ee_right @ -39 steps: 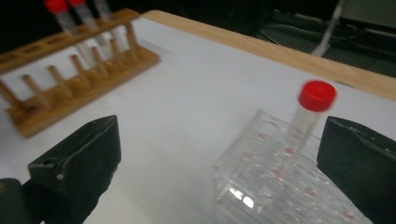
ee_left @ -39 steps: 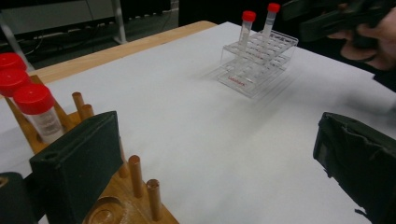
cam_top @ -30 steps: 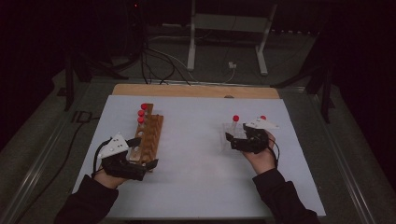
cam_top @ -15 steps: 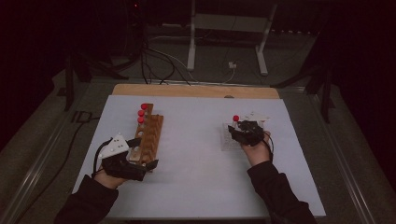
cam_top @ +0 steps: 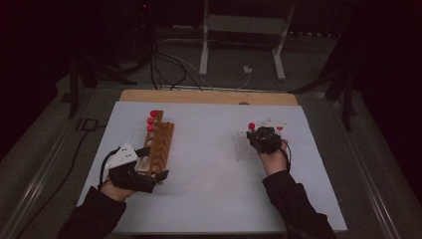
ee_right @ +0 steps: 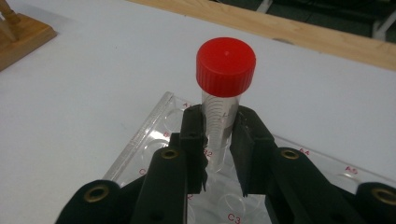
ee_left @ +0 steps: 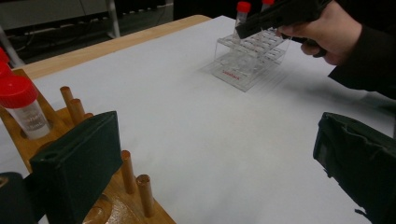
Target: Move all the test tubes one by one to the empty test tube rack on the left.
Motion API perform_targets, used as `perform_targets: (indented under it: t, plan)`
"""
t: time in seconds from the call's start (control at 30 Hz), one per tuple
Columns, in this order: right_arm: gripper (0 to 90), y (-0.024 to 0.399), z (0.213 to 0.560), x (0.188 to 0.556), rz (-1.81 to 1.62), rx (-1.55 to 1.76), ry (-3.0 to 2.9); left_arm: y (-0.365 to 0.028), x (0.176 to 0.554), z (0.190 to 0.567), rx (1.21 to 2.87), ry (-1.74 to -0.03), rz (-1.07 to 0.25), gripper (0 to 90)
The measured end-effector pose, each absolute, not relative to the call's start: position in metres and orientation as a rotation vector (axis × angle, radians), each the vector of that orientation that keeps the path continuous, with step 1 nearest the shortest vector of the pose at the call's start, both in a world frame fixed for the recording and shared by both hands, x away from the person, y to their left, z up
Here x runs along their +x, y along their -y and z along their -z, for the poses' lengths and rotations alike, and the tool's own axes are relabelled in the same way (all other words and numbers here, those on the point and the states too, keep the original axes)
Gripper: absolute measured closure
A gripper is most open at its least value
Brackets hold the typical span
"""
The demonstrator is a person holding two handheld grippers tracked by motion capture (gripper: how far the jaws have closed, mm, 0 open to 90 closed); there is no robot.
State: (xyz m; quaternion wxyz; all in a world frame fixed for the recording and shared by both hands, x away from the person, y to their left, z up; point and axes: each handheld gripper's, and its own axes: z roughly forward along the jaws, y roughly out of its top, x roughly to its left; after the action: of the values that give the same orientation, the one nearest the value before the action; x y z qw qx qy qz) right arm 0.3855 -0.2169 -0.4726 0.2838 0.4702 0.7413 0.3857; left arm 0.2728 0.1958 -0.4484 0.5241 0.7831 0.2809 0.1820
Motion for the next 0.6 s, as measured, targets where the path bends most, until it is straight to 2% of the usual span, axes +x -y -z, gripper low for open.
perform_targets:
  t: [0.6]
  plan:
    - [75.3, 0.218, 0.445, 0.374, -1.043, 1.198, -1.977, -0.195, 0.272, 0.446, 1.877, -0.668, -0.431, 1.9]
